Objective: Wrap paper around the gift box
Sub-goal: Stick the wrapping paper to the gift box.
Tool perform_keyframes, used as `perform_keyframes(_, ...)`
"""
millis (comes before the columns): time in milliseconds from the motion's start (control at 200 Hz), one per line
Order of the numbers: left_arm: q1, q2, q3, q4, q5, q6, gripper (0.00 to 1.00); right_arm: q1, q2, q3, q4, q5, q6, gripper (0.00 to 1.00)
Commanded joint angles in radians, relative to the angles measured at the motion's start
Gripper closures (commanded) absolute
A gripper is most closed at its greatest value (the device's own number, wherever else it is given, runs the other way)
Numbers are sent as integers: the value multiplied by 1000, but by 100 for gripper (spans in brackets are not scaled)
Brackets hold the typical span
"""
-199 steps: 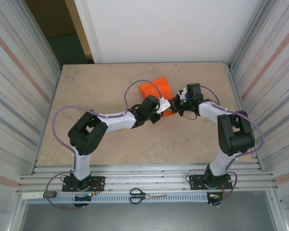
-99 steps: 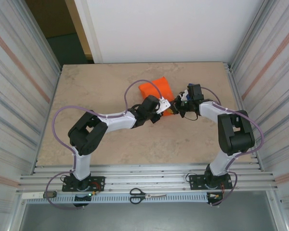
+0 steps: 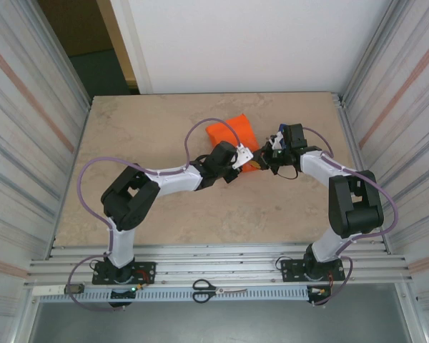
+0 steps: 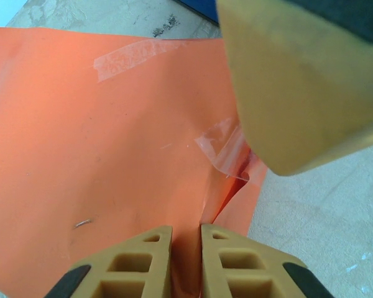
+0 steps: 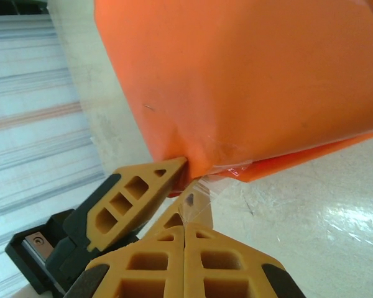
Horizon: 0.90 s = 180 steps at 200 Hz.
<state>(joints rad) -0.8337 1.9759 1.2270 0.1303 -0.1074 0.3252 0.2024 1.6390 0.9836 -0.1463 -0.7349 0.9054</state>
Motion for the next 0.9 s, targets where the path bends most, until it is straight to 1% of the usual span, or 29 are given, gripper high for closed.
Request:
perform_keyframes(0,-25,179,-80,-307,82,-14,85,-4,-11,27,78,-47,-5,100)
perform_keyframes(215,-25,178,-83,-307,82,-17,85,-5,14,32,199,-84,22,100)
perform_keyframes(286,-25,178,-83,-307,83,-20,85,-7,3,15,210,-62,26,100)
perform_keyframes(371,-25,178,-82,-307,85,-22,85,-5,-1,-8,267,-86,36,100)
perform_keyframes(536,-28,182,-79,-307,84,-20,85,-1,36,-26,284,-103,50,100)
perform_keyframes(711,-28,181,-81,-307,83,-21,85,4,85,-54,261,-111,46,100)
perform_keyframes(897,-28,182,-82,-307,80,-20,85,5,92,-51,153,-77,-5,100)
